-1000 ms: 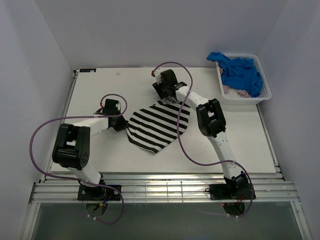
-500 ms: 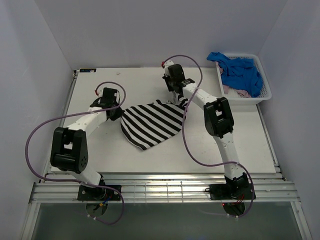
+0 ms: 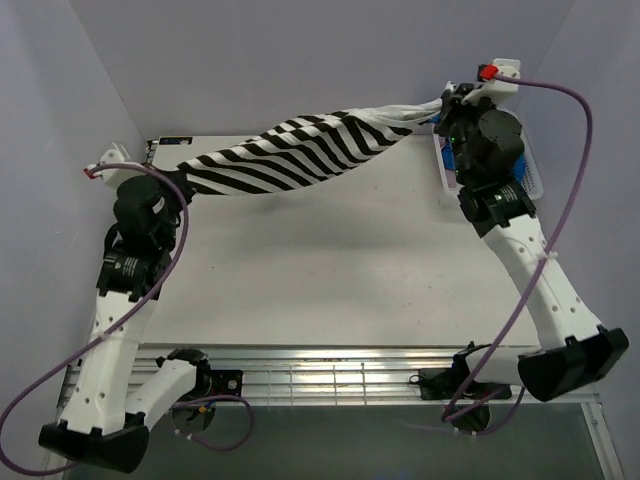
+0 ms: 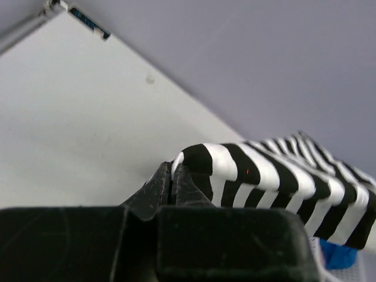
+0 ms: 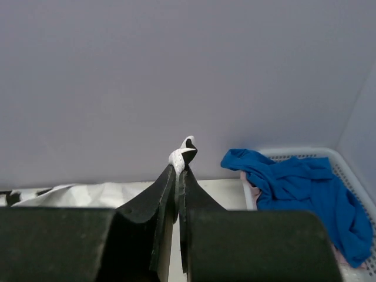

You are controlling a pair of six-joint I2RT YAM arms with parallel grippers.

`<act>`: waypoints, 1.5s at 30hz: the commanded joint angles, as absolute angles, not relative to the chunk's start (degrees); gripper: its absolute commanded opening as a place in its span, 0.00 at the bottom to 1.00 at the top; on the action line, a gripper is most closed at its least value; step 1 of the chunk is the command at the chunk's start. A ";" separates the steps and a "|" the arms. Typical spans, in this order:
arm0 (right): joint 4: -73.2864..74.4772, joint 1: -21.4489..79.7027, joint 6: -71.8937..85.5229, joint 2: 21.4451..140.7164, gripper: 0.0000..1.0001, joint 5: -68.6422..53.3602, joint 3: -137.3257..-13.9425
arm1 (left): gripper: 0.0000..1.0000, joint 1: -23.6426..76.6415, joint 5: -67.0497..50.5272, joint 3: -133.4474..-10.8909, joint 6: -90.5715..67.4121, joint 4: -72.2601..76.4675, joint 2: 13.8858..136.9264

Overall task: Fold and stack the tank tops
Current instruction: Flatten the tank top out

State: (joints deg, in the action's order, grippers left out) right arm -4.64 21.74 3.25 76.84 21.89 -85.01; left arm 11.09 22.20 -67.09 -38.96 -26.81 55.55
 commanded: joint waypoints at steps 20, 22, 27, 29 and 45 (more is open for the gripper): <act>14.67 19.17 8.16 72.84 0.08 26.30 -76.12 | 0.00 8.72 26.46 -67.77 -35.85 -21.89 69.13; 15.99 16.79 12.20 82.40 0.08 19.36 -77.15 | 0.10 6.51 19.62 -68.28 -37.52 -21.27 77.30; 34.55 13.71 13.54 108.69 0.49 10.90 -99.36 | 0.98 4.48 10.82 -78.64 -35.07 -20.30 99.21; 38.74 13.71 13.19 112.84 0.68 10.90 -108.41 | 0.98 4.39 9.32 -83.03 -33.93 -20.30 101.07; 19.25 14.06 13.27 86.84 0.90 0.88 -72.17 | 0.98 18.18 -0.88 -51.60 -47.44 -29.69 69.01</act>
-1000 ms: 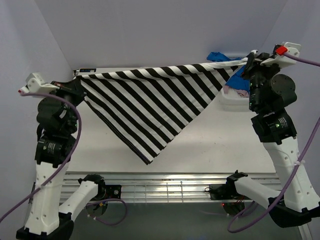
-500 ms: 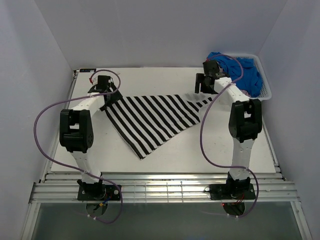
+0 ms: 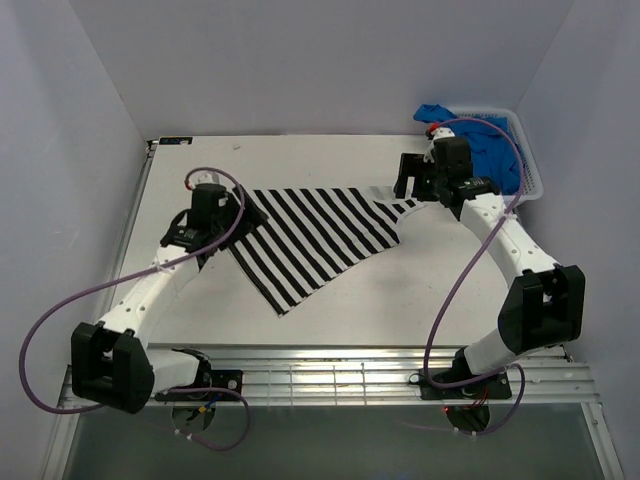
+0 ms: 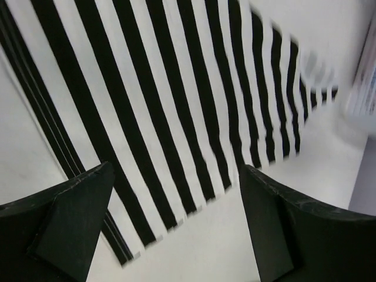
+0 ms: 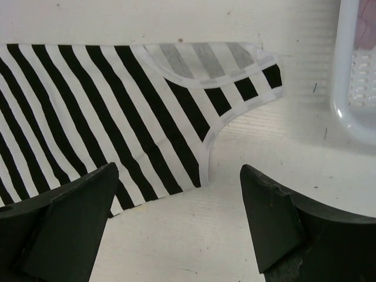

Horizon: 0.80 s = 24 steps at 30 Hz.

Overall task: Fold and stack the tank tops
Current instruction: Flatten the tank top out

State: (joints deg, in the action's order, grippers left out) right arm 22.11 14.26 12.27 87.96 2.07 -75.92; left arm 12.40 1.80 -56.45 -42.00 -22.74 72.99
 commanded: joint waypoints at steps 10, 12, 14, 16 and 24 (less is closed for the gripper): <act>18.55 12.31 15.21 82.80 0.90 1.14 -65.13 | 0.98 35.76 1.73 -36.83 -67.75 -36.82 61.52; 18.46 12.39 15.21 82.09 0.90 1.14 -64.52 | 0.98 37.53 3.16 -36.56 -69.96 -38.75 62.75; 18.89 12.30 15.03 81.91 0.90 1.40 -64.42 | 0.98 38.40 3.86 -37.17 -70.31 -39.11 64.94; 18.90 12.30 14.77 81.83 0.90 2.11 -63.90 | 0.98 39.28 4.48 -37.70 -70.31 -39.02 67.31; 18.81 12.22 14.68 81.91 0.90 3.08 -63.11 | 0.98 40.61 9.04 -41.75 -69.00 -39.99 75.14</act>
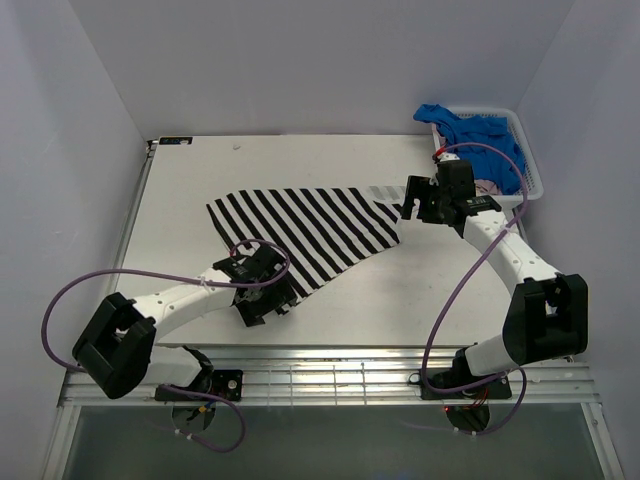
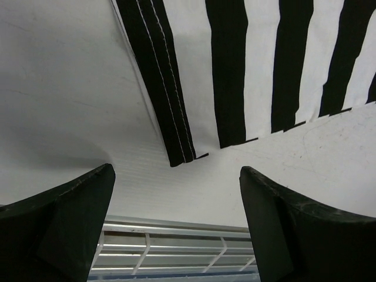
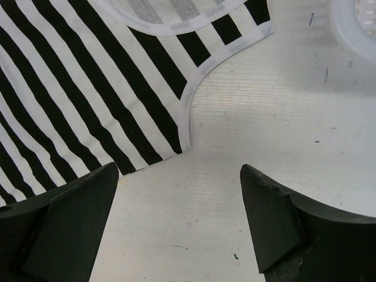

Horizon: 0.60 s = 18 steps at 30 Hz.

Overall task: Fold and stack the tank tops
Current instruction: Flatten the tank top out

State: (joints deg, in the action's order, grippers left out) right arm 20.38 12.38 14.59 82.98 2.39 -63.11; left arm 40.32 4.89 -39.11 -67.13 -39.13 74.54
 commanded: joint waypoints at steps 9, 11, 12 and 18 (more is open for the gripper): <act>19.07 12.22 14.33 82.97 0.90 3.86 -62.84 | 0.84 40.61 10.20 -43.33 -68.12 -39.90 80.76; 19.07 12.22 14.33 83.23 0.90 4.30 -62.75 | 0.79 40.61 9.76 -43.77 -67.50 -39.47 81.47; 19.07 12.22 14.33 83.41 0.90 4.57 -62.67 | 0.77 40.61 9.76 -43.77 -67.06 -39.29 81.82; 19.25 12.13 14.24 84.37 0.90 6.06 -62.49 | 0.60 40.87 5.63 -42.98 -64.08 -35.07 84.72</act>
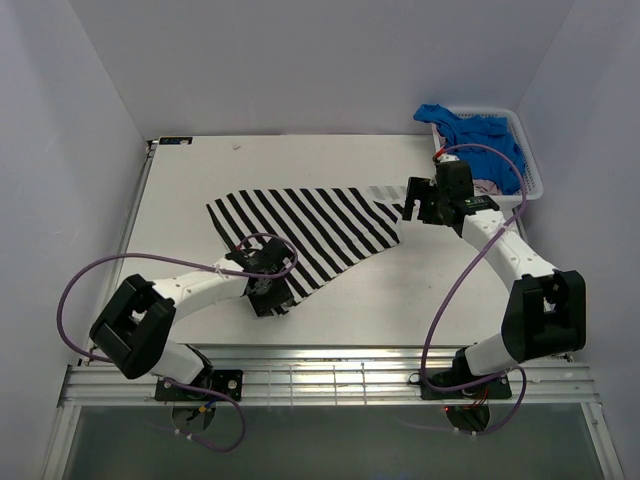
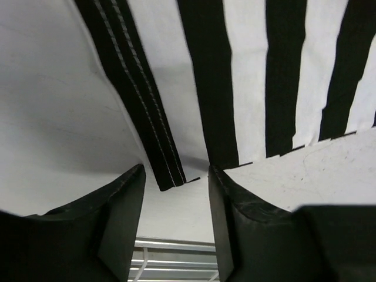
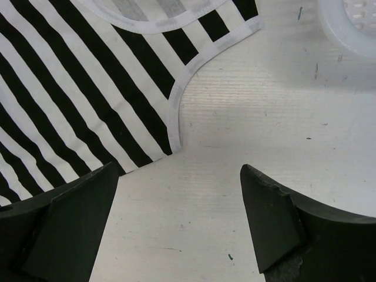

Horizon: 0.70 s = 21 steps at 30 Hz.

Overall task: Fold and stack the tank tops
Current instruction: Flatten the tank top out

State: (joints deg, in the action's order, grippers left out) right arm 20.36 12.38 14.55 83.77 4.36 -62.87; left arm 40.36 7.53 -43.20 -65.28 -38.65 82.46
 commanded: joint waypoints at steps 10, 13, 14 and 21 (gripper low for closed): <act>19.51 11.51 13.10 85.87 0.90 6.94 -62.58 | 0.00 41.22 5.17 -42.63 -64.25 -32.78 85.70; 19.77 11.51 12.39 86.39 0.90 6.51 -63.10 | 0.00 41.13 11.39 -42.36 -66.00 -38.29 80.43; 19.69 11.51 11.96 86.57 0.90 6.24 -63.11 | 0.00 40.96 13.08 -42.36 -66.79 -39.63 79.11; 19.86 11.51 10.38 88.06 0.90 3.52 -63.02 | 0.00 34.29 17.67 -41.40 -64.26 -45.53 74.45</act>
State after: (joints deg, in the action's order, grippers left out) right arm 20.38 11.68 12.16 87.46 5.10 -62.81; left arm 37.39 13.26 -42.52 -65.21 -42.02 76.25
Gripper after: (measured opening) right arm 0.900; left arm 0.018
